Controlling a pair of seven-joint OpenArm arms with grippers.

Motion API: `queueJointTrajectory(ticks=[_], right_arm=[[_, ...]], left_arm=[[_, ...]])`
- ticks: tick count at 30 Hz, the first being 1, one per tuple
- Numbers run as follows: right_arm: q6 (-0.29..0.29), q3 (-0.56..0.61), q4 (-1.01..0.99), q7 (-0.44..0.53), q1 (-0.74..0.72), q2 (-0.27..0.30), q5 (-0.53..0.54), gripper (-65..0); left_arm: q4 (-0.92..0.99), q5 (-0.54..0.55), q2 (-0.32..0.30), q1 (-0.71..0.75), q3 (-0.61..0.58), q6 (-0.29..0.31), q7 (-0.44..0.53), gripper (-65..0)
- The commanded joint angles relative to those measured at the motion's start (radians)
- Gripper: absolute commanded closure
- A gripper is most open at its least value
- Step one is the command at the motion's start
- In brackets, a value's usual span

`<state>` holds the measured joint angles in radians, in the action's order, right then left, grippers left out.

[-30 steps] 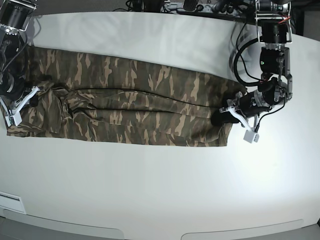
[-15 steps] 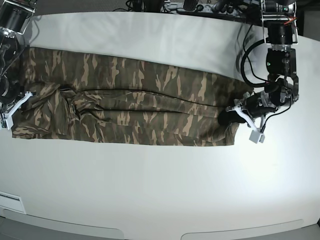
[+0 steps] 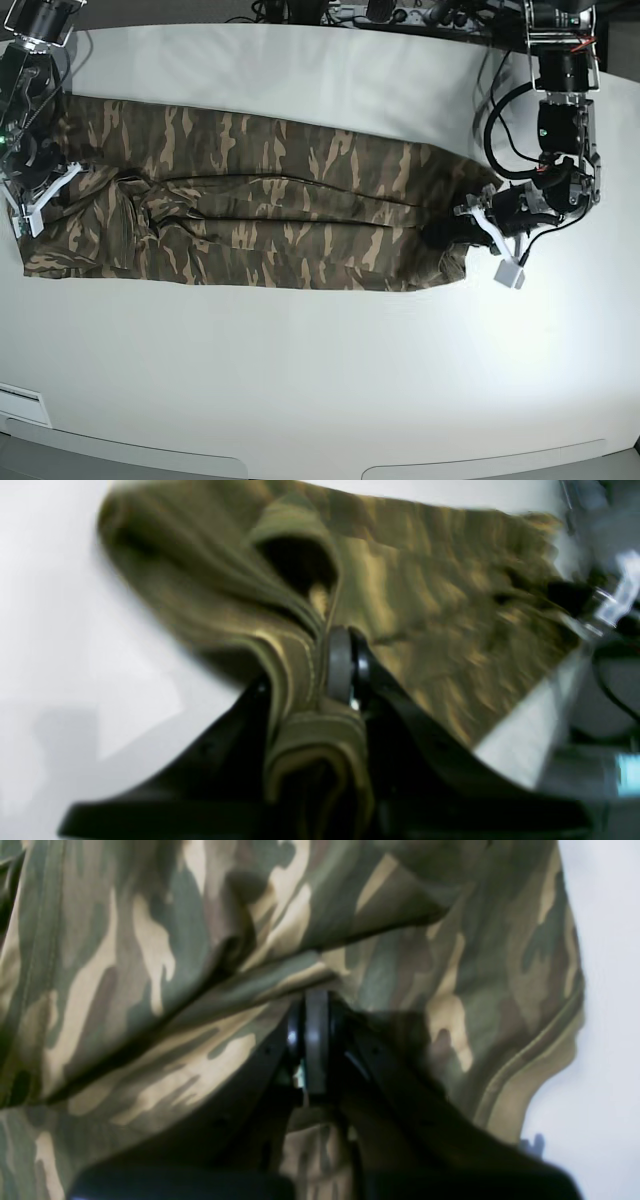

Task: Fold the T-shirt properly
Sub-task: 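Regrasp the folded end of the shirt with the left gripper, then fold the grasped end over toward the right gripper with the left gripper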

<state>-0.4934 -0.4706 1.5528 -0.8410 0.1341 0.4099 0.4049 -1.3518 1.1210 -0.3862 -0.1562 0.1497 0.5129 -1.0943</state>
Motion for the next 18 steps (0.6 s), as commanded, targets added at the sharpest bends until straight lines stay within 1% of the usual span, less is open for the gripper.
queueJointTrajectory(ticks=[1,4,7,9,13,18], right_arm=[[0.0,-0.007,0.015,0.006,-0.009,0.022,0.006,0.0],[0.004,-0.007,0.015,-0.011,-0.01,0.019,0.006,0.0],[0.004,-0.007,0.015,-0.013,-0.01,0.019,0.009,0.0],[0.004,-0.007,0.015,-0.013,-0.01,0.019,0.009,0.0],[0.004,-0.007,0.015,-0.019,-0.01,0.016,0.01,0.0],[0.004,-0.007,0.015,-0.019,-0.01,0.013,0.009,0.0]], left_arm=[[-0.016,0.066,-0.022,-0.029,0.002,0.023,0.002,0.0],[-0.016,0.202,-0.045,-0.042,0.003,0.08,-0.059,0.0],[-0.016,0.351,-0.048,-0.057,0.004,0.128,-0.132,0.0],[-0.018,0.363,-0.042,-0.067,0.004,0.153,-0.174,0.0],[-0.045,0.363,-0.02,-0.074,0.004,0.154,-0.171,0.0],[-0.067,0.363,0.037,-0.075,0.003,0.154,-0.16,0.0]])
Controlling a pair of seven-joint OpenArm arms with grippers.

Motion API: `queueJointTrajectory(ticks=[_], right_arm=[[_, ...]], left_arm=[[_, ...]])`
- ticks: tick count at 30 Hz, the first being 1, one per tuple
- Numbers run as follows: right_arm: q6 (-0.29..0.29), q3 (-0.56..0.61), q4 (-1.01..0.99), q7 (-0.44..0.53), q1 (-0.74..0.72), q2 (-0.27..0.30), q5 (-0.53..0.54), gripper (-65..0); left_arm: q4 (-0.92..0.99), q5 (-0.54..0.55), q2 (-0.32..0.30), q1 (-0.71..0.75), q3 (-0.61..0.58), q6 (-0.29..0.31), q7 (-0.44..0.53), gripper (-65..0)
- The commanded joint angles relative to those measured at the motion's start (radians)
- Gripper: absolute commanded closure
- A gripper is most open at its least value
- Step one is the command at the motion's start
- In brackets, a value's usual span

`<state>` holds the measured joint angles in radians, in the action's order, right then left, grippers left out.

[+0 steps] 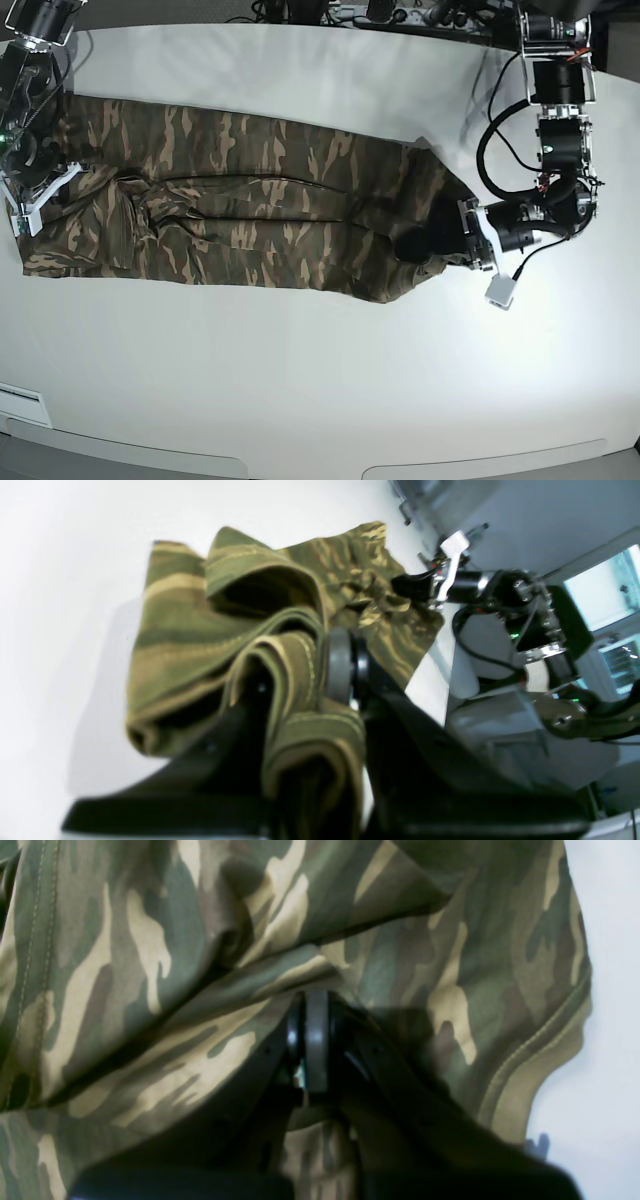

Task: Fold the T-shirt properly
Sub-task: 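Fold the grasped end over toward the right gripper with the left gripper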

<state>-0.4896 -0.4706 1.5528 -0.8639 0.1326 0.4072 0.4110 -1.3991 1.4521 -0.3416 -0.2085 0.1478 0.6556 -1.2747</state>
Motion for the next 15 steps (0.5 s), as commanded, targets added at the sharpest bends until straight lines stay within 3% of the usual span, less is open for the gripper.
queueJointTrajectory(ticks=[1,5,15], right_arm=[[0.0,-0.007,0.015,0.003,-0.008,0.016,0.003,0.0],[0.0,-0.007,0.015,-0.003,-0.008,0.015,0.008,0.0],[0.0,-0.007,0.015,-0.011,-0.008,0.013,0.011,0.0]], left_arm=[[-0.019,0.031,0.009,-0.023,0.005,0.011,0.021,0.0],[-0.019,0.031,0.086,-0.022,0.004,0.042,0.018,0.0],[-0.019,0.013,0.267,-0.022,0.0,0.043,0.059,0.0]])
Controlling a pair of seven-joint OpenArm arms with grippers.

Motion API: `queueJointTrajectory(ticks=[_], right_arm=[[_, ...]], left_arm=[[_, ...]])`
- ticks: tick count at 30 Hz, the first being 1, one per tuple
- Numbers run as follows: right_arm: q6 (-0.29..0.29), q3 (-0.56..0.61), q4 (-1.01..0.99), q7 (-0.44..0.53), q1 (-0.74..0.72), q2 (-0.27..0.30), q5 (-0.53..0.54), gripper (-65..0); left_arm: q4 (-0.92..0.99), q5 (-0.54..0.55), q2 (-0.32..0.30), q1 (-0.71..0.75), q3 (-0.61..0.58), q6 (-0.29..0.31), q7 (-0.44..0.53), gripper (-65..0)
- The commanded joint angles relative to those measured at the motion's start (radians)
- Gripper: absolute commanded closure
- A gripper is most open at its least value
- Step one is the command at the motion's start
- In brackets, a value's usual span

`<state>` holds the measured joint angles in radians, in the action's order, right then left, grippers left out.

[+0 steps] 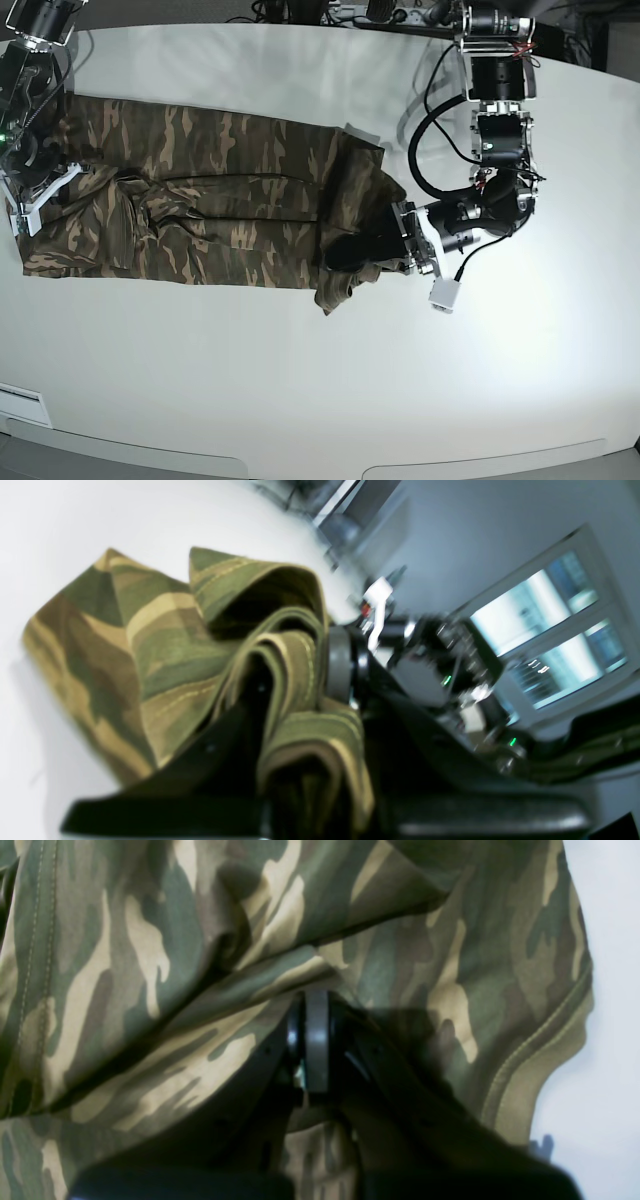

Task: Fold the T-shirt properly
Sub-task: 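Fold the grasped end over toward the right gripper with the left gripper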

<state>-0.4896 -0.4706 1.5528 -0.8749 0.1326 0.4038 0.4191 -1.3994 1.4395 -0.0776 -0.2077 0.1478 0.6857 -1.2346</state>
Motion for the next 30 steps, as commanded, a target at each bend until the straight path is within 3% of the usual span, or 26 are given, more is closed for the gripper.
queueJointTrajectory(ticks=[1,6,12,16,17,26,30], right_arm=[[0.0,-0.007,0.015,0.0,-0.008,0.017,0.003,0.0],[-0.001,-0.007,0.015,0.0,-0.008,0.017,0.002,0.0],[-0.001,-0.007,0.015,-0.001,-0.008,0.017,0.007,0.0],[-0.032,-0.007,0.015,-0.019,-0.008,0.017,0.057,0.0],[-0.043,-0.007,0.015,-0.025,-0.008,0.017,0.062,0.0],[-0.052,-0.007,0.015,-0.027,-0.008,0.018,0.082,0.0],[-0.051,-0.007,0.015,-0.029,-0.008,0.018,0.082,0.0]], left_arm=[[-0.019,-0.005,0.016,-0.023,-0.006,0.012,0.039,0.0],[-0.019,-0.155,0.051,-0.018,-0.079,0.012,0.122,0.0],[-0.019,-0.24,0.059,-0.017,-0.175,0.012,0.204,0.0],[-0.019,-0.216,0.073,-0.018,-0.217,0.012,0.237,-31.3],[-0.019,-0.21,0.081,-0.018,-0.225,0.009,0.235,-35.2],[-0.019,-0.21,0.108,-0.016,-0.239,0.002,0.217,-35.8],[-0.018,-0.412,0.108,-0.013,-0.238,-0.005,0.222,-35.6]])
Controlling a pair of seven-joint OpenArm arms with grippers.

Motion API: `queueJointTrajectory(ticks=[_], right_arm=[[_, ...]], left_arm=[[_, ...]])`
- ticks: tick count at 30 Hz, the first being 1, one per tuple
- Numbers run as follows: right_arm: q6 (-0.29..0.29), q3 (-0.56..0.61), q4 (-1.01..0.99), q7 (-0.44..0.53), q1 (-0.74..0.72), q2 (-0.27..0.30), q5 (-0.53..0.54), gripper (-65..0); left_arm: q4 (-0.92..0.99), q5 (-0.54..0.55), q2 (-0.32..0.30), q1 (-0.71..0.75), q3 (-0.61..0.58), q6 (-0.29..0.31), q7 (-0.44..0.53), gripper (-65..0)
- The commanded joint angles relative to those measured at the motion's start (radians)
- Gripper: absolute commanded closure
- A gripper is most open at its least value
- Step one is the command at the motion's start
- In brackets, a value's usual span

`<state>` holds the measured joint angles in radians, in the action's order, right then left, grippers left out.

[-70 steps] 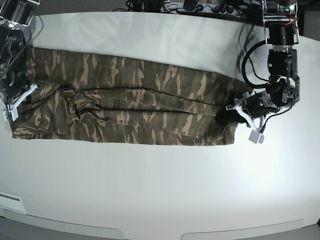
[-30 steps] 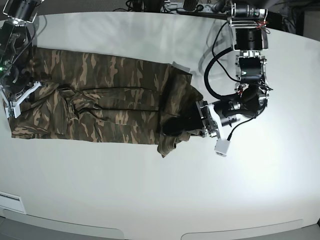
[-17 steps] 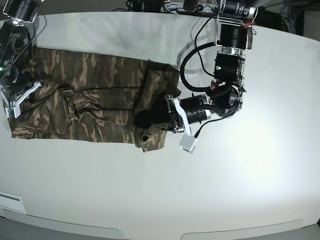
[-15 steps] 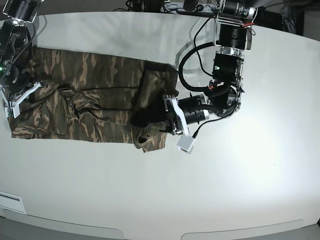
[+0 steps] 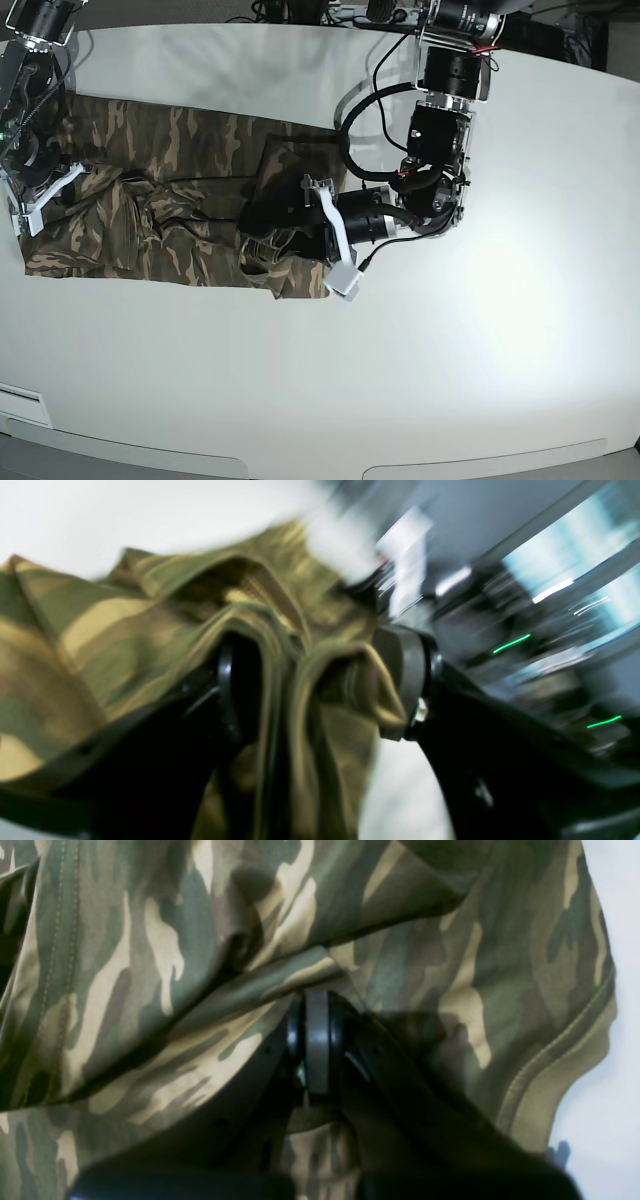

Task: Fold the T-shirt properly
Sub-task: 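Fold the grasped end over toward the right gripper with the left gripper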

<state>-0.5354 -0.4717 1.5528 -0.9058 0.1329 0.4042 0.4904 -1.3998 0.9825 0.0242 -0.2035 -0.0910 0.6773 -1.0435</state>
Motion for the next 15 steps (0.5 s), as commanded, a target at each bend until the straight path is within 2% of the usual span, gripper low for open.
queueJointTrajectory(ticks=[1,2,7,9,11,13,15], right_arm=[[-0.005,-0.006,0.015,-0.002,-0.009,0.017,0.011,0.0],[-0.005,-0.006,0.015,-0.003,-0.009,0.017,0.011,0.0],[0.001,-0.006,0.015,-0.005,-0.009,0.017,0.01,0.0],[0.001,-0.006,0.015,-0.004,-0.01,0.017,0.011,0.0],[0.001,-0.006,0.015,-0.005,-0.011,0.017,0.01,0.0],[0.001,-0.006,0.015,-0.007,-0.011,0.017,0.011,0.0],[0.001,-0.006,0.015,-0.007,-0.011,0.017,0.011,0.0]], left_arm=[[-0.018,0.027,0.008,-0.006,-0.002,-0.043,0.056,-35.6],[-0.018,0.016,0.012,0.008,-0.009,-0.068,0.085,-35.6],[-0.017,-0.056,0.018,0.031,-0.073,-0.066,0.106,-35.6],[-0.017,-0.059,0.021,0.027,-0.099,-0.064,0.102,-35.6],[-0.017,-0.061,0.021,0.026,-0.104,-0.065,0.14,-35.6],[-0.017,0.0,0.024,0.025,-0.103,-0.072,0.153,-35.6],[-0.017,0.099,0.023,0.022,-0.103,-0.026,0.119,-35.6]])
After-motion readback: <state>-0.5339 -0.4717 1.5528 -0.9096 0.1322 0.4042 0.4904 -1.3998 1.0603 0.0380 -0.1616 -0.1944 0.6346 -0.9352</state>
